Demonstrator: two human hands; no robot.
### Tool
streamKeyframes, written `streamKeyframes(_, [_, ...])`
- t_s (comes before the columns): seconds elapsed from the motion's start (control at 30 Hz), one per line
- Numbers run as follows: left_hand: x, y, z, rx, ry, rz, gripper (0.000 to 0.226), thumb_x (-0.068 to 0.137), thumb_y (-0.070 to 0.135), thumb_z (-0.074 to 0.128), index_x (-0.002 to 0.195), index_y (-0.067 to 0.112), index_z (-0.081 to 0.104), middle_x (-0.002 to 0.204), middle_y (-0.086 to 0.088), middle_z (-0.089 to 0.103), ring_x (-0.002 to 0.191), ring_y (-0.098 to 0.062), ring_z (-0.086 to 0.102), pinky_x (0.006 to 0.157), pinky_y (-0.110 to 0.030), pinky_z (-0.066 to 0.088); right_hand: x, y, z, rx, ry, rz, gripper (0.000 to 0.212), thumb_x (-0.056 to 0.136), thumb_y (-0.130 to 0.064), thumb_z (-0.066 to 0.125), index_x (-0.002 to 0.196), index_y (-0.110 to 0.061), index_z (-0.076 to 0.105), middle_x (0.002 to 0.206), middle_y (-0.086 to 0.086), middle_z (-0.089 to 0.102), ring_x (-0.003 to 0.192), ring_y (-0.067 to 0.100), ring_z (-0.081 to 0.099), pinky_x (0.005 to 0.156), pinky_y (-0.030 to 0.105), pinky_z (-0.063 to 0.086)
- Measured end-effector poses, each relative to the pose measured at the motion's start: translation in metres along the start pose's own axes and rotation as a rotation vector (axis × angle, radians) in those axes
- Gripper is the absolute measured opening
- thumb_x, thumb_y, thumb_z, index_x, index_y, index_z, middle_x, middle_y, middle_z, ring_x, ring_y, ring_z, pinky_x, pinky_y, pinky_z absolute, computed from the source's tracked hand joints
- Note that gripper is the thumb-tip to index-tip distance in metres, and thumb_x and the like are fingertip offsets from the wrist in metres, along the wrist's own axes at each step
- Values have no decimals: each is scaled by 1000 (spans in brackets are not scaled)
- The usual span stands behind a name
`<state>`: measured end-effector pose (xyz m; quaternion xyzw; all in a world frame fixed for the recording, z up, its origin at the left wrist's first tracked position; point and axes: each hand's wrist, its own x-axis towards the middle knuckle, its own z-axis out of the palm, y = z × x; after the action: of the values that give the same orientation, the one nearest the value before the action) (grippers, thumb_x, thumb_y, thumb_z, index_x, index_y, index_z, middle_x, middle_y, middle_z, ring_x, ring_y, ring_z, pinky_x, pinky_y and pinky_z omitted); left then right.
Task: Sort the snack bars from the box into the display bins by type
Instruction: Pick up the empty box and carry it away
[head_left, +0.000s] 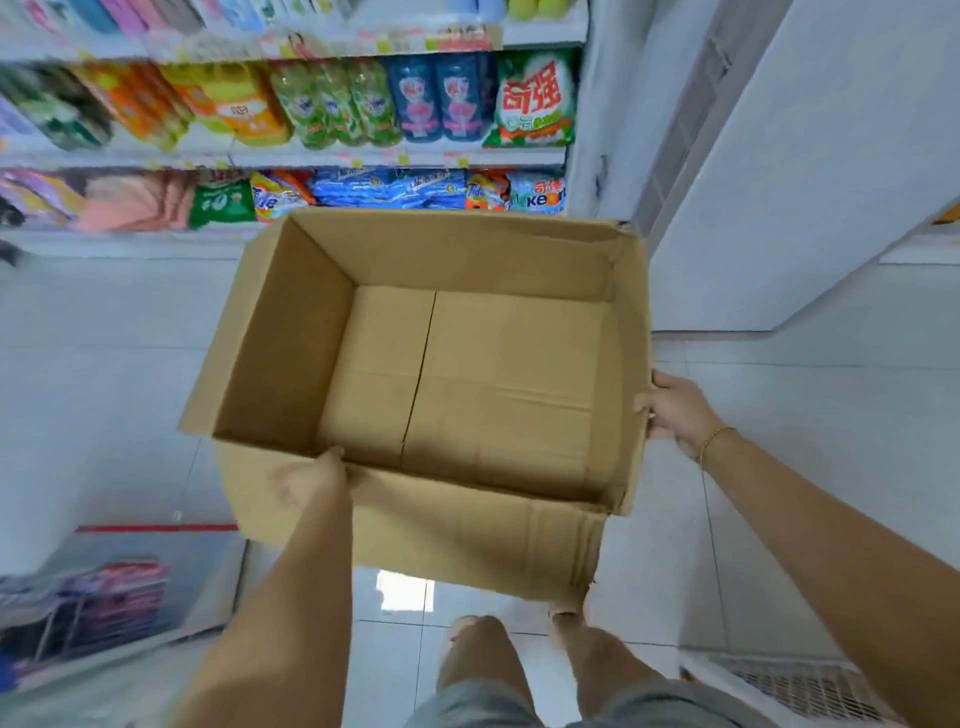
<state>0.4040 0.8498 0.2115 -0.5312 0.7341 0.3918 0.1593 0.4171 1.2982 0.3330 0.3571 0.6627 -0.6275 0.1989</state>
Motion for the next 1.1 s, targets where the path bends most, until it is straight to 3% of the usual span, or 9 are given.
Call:
streamKeyframes(0.1, [-72,21,13,-526,-231,-178,23,85,20,62,97,8,47,60,-12,50,52,-25,51,48,-48,53,26,-33,32,-67,-66,-39,55,81,12,48,129,-13,57,98,5,68,74,18,65,52,26,57])
streamKeyframes(0.17, [-90,34,13,-738,-309,-171,27,87,1,52,105,14,37,39,-9,38,38,-20,44,49,-49,53,46,-54,57,-110,-94,-77,62,79,12,51,134,-15,53,107,6,68,83,22,67,64,34,60])
streamKeyframes(0.27, [-87,48,3,-965,-309,-68,44,84,-15,43,116,15,38,62,-11,54,60,-26,50,70,-56,53,73,-89,102,-199,-140,-130,71,78,9,55,142,-19,44,120,6,64,97,26,66,81,43,56])
streamKeyframes(0.33, [-70,53,-7,-1045,-283,-5,49,84,-16,41,124,13,41,85,-13,58,71,-30,54,67,-52,57,84,-112,139,-226,-194,-148,74,81,10,54,146,-22,38,120,5,63,101,29,64,85,44,55])
streamKeyframes(0.5, [-4,73,-39,-1147,-148,-46,60,85,-15,39,139,11,35,98,-15,61,76,-30,60,61,-41,59,124,-165,238,-322,-285,-163,83,80,6,59,150,-27,28,111,3,65,103,33,65,92,52,51])
streamKeyframes(0.6, [39,98,-60,-1240,-102,-91,66,86,-15,39,144,16,31,108,-14,61,75,-28,63,58,-39,58,150,-197,298,-386,-345,-175,86,80,-6,69,150,-29,26,129,5,59,108,27,63,96,46,50])
streamKeyframes(0.77, [100,146,-110,-1305,-35,-137,67,83,-15,41,143,14,31,89,-10,61,58,-24,64,70,-49,58,176,-267,387,-551,-394,-281,59,85,-15,70,139,-19,46,133,13,52,120,24,54,90,34,47])
streamKeyframes(0.87, [142,166,-152,-1289,63,-158,63,82,-16,43,136,14,37,86,-14,57,66,-31,57,62,-48,59,191,-324,445,-751,-383,-477,30,85,-7,65,113,-17,62,113,16,63,83,21,58,70,26,45])
streamKeyframes(1.1, [247,204,-254,-1156,363,-263,78,82,-16,44,149,20,27,75,-16,61,52,-28,53,55,-41,57,237,-426,627,-993,-440,-736,9,83,-6,62,82,-14,65,80,11,63,78,30,60,80,39,48])
